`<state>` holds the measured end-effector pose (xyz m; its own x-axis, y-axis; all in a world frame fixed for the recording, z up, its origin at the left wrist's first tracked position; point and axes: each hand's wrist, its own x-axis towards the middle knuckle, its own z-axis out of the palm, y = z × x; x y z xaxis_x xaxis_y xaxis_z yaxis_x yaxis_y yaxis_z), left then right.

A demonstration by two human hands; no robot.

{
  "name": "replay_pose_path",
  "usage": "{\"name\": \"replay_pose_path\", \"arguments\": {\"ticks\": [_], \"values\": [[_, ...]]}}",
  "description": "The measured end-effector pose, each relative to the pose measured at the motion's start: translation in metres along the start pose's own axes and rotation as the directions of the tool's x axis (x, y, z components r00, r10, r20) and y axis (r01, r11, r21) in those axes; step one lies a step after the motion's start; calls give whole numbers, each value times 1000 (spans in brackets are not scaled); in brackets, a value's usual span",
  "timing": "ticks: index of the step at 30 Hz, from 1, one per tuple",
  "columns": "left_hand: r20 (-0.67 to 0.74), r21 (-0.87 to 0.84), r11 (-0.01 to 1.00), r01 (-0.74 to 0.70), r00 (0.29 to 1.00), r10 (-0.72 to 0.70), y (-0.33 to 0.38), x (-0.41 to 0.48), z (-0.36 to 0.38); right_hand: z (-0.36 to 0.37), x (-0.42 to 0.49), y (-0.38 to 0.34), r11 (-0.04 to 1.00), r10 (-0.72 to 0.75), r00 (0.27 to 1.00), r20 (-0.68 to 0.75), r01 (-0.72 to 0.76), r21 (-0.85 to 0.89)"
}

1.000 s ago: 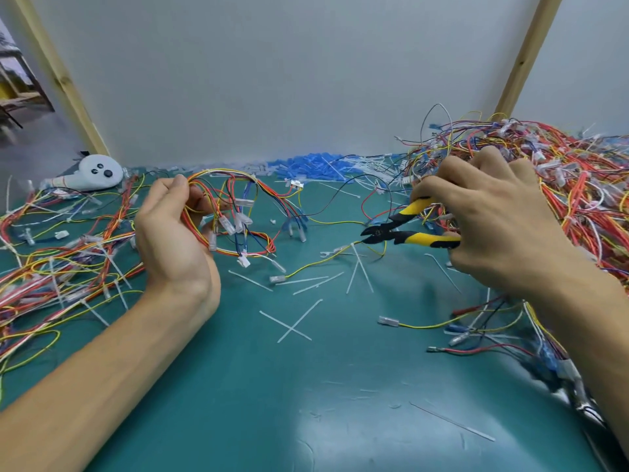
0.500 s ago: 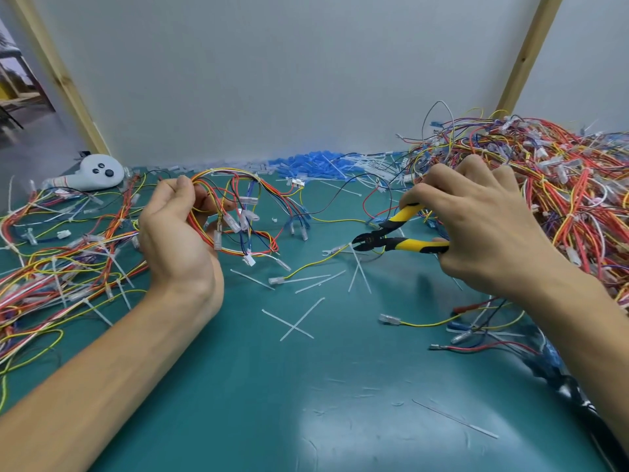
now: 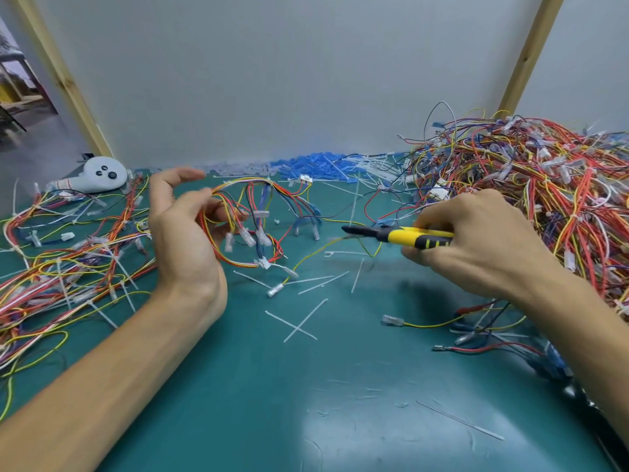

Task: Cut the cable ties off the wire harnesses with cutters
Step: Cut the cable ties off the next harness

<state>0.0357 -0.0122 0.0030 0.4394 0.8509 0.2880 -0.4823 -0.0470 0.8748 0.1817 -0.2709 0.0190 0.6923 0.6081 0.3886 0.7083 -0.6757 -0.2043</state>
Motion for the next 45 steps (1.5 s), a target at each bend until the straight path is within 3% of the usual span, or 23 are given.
{"name": "replay_pose_path", "arguments": {"ticks": [3, 5, 7, 10, 12, 18, 20, 24, 32, 37, 41, 45], "values": [[134, 283, 946, -157, 983, 123, 4, -5, 5, 2, 2, -3, 904, 110, 989, 97, -140, 405], [320, 469, 805, -364, 919, 229, 7, -15, 7, 2, 2, -6, 772, 96, 977, 190, -193, 605], [492, 525, 672, -522, 831, 261, 7, -23, 7, 1, 1, -10, 697, 38, 962, 271, -220, 683], [626, 558, 595, -578, 764, 156, 2, -30, 8, 1, -3, -16, 652, -58, 936, 348, -228, 723], [645, 565, 596, -570, 756, 112, -2, -31, 8, 2, -4, -19, 630, -90, 927, 365, -231, 741], [652, 485, 640, -596, 734, 189, -4, -29, 8, 3, -4, -20, 584, -118, 926, 358, -227, 780], [640, 487, 633, -602, 739, 210, -4, -30, 8, 5, -4, -19, 649, -112, 951, 288, -149, 746], [636, 501, 603, -620, 737, 229, -5, -32, 8, 7, -5, -15, 858, -97, 993, 74, 46, 512], [648, 509, 572, -643, 724, 237, -7, -35, 7, 2, -4, -12, 916, -187, 982, 23, 166, 366], [655, 506, 563, -654, 716, 243, -8, -37, 9, -4, -6, -14, 954, -162, 980, 112, 127, 270], [648, 494, 583, -645, 720, 247, -7, -34, 7, 1, -5, -18, 901, -85, 991, 105, 32, 432], [631, 504, 594, -627, 737, 243, -7, -34, 9, 3, -1, -10, 778, 81, 993, -89, -7, 629]]}}
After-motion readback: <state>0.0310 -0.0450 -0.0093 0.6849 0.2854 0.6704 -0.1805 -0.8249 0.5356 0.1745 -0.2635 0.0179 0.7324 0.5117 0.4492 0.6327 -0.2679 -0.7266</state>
